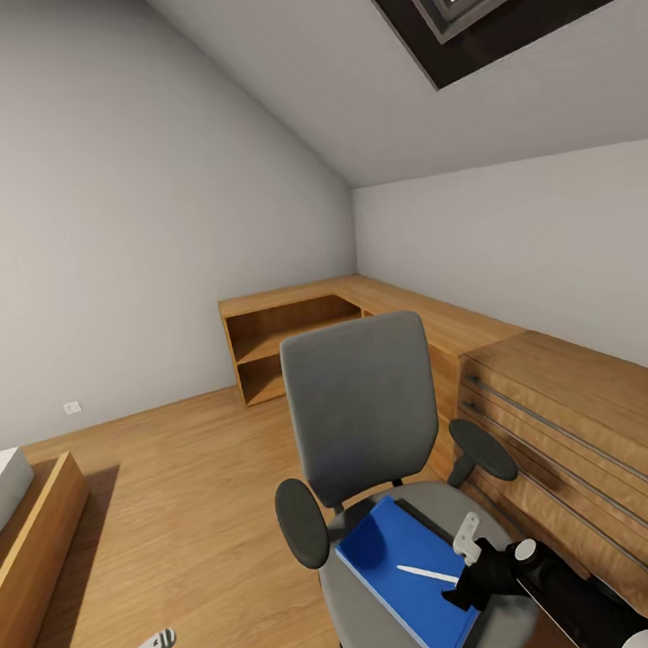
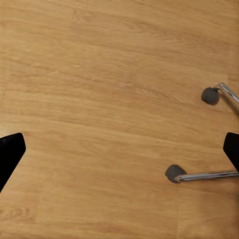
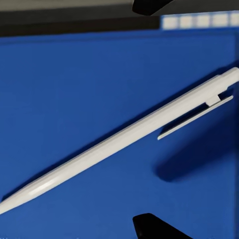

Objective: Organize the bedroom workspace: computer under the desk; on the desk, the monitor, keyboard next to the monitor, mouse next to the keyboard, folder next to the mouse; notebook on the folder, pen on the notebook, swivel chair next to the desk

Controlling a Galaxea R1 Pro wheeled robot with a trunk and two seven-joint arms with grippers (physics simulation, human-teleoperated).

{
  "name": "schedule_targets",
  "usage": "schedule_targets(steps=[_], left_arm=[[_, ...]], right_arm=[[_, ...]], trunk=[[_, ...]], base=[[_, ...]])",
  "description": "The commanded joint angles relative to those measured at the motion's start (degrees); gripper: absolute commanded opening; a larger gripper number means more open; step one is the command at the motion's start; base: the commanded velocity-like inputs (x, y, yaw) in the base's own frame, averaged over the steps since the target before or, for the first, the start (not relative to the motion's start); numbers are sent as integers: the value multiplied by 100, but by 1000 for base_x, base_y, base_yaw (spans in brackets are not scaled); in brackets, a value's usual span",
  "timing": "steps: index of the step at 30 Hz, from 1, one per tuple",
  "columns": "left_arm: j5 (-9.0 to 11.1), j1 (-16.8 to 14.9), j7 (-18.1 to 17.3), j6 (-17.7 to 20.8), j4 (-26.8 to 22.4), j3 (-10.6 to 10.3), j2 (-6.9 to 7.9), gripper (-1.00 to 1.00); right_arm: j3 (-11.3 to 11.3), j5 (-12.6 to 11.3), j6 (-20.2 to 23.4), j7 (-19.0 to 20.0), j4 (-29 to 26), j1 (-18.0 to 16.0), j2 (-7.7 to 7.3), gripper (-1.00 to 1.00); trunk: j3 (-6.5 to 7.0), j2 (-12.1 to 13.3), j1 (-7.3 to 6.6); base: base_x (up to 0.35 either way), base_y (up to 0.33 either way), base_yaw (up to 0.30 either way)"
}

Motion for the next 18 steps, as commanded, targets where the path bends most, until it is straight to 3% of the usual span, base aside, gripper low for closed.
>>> schedule_targets(steps=[1, 18], left_arm=[[51, -1, 51, 5, -12, -13, 7, 100], [60, -1, 51, 5, -12, 7, 8, 100]], right_arm=[[11, 46, 19, 23, -13, -2, -4, 100], [124, 46, 11, 47, 6, -2, -12, 100]], trunk=[[-5, -3, 0], [-5, -3, 0]], base=[[0, 0, 0], [0, 0, 0]])
